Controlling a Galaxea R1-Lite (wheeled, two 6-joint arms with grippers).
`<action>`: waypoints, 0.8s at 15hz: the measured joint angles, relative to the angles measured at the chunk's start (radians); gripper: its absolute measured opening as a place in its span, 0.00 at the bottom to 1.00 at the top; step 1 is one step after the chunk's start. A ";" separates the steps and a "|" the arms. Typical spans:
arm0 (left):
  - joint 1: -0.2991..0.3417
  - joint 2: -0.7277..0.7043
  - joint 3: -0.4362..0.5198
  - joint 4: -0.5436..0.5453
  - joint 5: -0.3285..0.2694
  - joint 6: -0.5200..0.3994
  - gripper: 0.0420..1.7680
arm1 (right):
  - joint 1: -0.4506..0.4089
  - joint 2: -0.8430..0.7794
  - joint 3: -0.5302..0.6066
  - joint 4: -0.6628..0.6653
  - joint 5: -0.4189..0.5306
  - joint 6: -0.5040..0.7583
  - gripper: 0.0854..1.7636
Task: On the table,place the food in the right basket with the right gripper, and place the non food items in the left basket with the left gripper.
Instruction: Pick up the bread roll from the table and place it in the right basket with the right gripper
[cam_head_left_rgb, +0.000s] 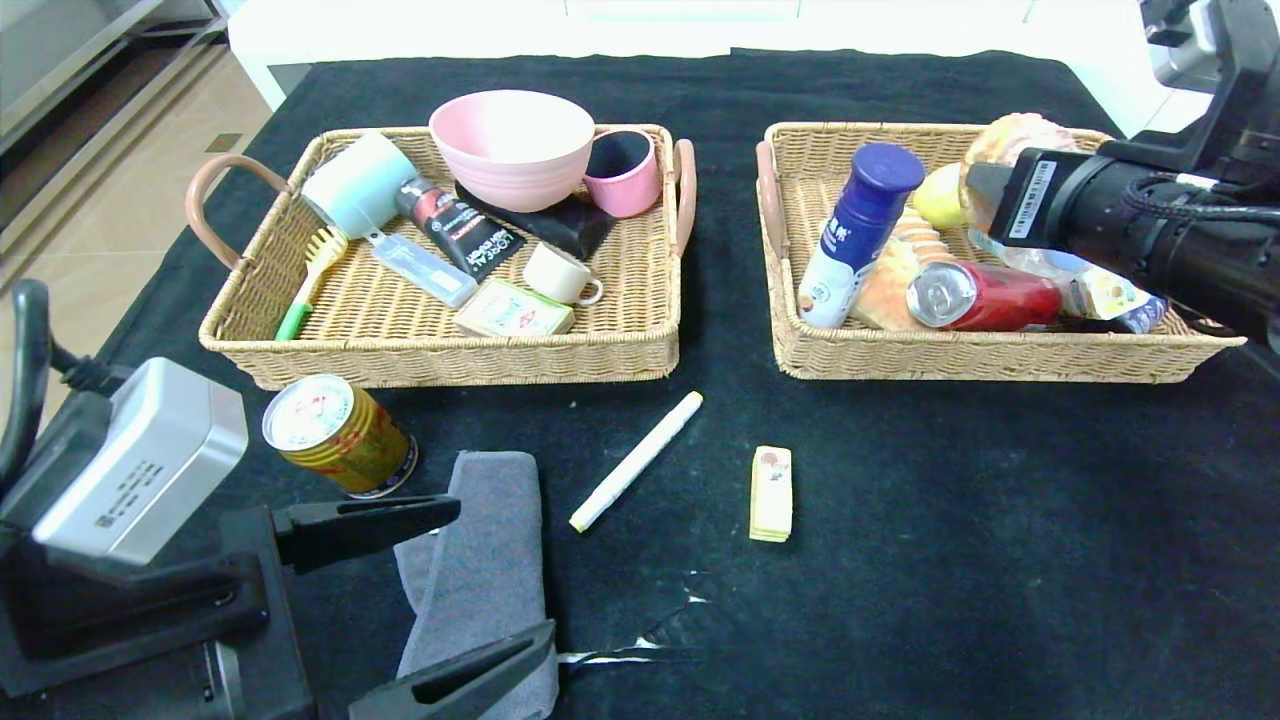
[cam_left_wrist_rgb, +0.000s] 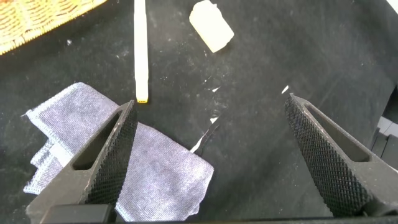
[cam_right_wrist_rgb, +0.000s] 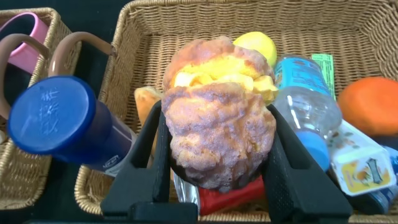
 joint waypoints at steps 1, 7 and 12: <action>0.000 -0.001 0.000 -0.001 0.000 0.001 0.97 | -0.002 0.011 -0.013 -0.001 0.000 -0.002 0.47; 0.000 -0.009 -0.001 -0.002 0.000 0.002 0.97 | -0.010 0.062 -0.060 -0.003 0.000 -0.004 0.47; 0.000 -0.010 0.000 -0.001 0.001 0.007 0.97 | -0.011 0.068 -0.066 -0.002 0.000 -0.011 0.68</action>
